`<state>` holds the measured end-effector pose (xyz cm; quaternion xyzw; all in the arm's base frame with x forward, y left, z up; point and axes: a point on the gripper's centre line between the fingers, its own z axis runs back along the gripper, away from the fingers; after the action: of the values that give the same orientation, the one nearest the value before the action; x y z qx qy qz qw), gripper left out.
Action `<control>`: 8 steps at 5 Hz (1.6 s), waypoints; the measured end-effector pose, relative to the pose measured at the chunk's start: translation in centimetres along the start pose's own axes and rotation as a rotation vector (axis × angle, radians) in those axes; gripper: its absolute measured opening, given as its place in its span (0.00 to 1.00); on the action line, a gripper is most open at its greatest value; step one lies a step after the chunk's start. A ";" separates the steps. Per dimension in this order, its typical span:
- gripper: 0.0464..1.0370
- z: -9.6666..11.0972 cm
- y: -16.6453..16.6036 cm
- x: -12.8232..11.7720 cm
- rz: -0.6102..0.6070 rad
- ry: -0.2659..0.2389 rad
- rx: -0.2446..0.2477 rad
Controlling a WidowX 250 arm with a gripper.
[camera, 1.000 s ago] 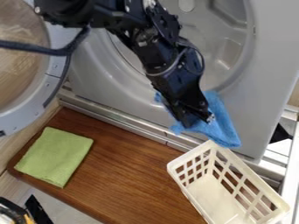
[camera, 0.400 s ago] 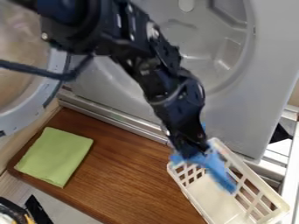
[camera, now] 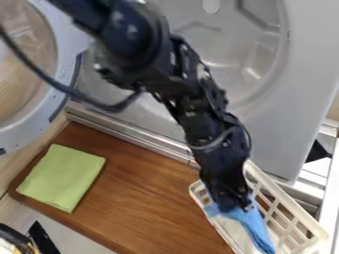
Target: Take the blue cloth out from the machine and put it in the white basket
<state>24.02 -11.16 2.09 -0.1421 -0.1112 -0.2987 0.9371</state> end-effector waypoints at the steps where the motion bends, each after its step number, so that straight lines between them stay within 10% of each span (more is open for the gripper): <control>1: 0.06 -1.0 0.6 0.7 0.009 0.006 0.005; 4: 0.86 -1.5 2.2 1.7 0.083 0.013 0.026; 8: 0.96 3.9 3.9 3.3 0.130 -0.092 0.111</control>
<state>28.48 -8.56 5.96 -0.1103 -0.1613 -0.2239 0.9548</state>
